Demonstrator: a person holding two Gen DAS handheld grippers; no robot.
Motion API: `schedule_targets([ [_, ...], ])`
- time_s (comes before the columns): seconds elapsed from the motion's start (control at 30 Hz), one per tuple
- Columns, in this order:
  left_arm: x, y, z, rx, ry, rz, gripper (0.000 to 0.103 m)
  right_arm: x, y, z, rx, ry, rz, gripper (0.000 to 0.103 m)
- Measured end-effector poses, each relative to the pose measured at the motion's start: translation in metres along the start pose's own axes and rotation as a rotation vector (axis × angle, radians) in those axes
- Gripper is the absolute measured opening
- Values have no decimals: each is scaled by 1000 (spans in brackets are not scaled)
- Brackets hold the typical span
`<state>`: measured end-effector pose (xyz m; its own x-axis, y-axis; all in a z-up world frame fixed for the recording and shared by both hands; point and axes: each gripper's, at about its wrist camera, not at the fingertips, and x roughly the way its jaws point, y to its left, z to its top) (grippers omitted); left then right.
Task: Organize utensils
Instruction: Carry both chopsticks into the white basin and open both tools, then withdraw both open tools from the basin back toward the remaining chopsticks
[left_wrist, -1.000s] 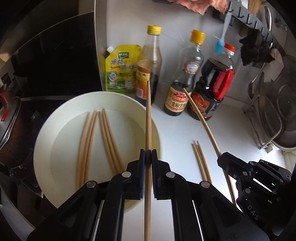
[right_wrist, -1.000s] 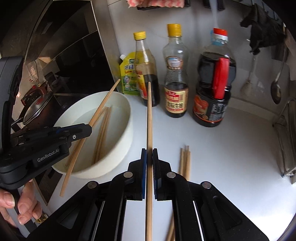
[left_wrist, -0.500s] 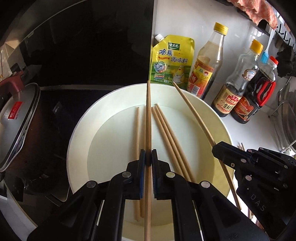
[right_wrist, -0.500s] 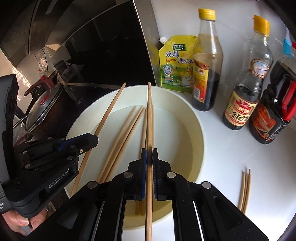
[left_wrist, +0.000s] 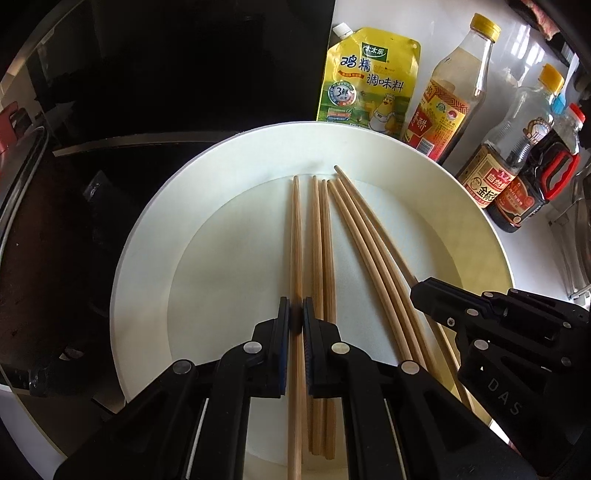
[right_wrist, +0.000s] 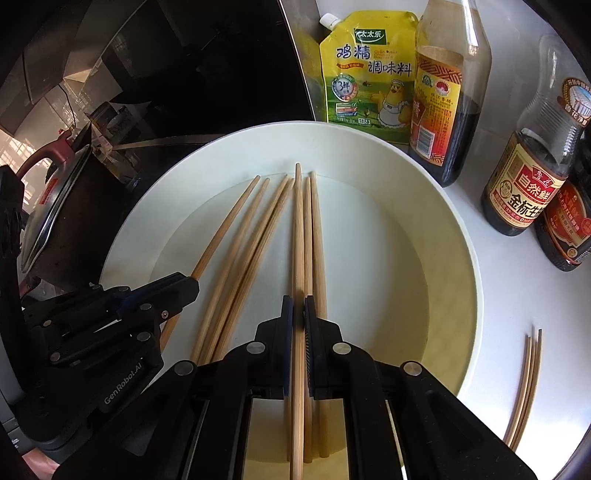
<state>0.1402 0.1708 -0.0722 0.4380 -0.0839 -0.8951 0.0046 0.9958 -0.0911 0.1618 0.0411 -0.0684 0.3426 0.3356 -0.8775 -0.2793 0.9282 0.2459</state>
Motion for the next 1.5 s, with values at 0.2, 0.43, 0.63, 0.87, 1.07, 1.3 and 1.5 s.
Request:
schedule_targets([
  [0.2,4,5,1,-11,10,3,8,3,-1,0,11,5,-2,6],
  [0.43,-3,14,1,-63,-8,18,47,-7,-5,1,8,-21,-3,13],
  [0.63,-9,17,1,-73,-20,27,56,-13,-5,-2,8,-31,-9,16],
  [0.87,-18,18,-3,-68,-34,29,59,-24,-8,-7,20,-49,-14,21],
  [1.07,-32,13,-9,-60,-59,33,60,-39,-5,-17,11,-75,-14,22],
  [1.3,-54,3,-21,-49,-85,35,62,-62,-6,-34,16,-109,-10,26],
  [1.5,-71,-10,-33,-39,-103,35,65,-82,-13,-53,26,-130,-16,28],
])
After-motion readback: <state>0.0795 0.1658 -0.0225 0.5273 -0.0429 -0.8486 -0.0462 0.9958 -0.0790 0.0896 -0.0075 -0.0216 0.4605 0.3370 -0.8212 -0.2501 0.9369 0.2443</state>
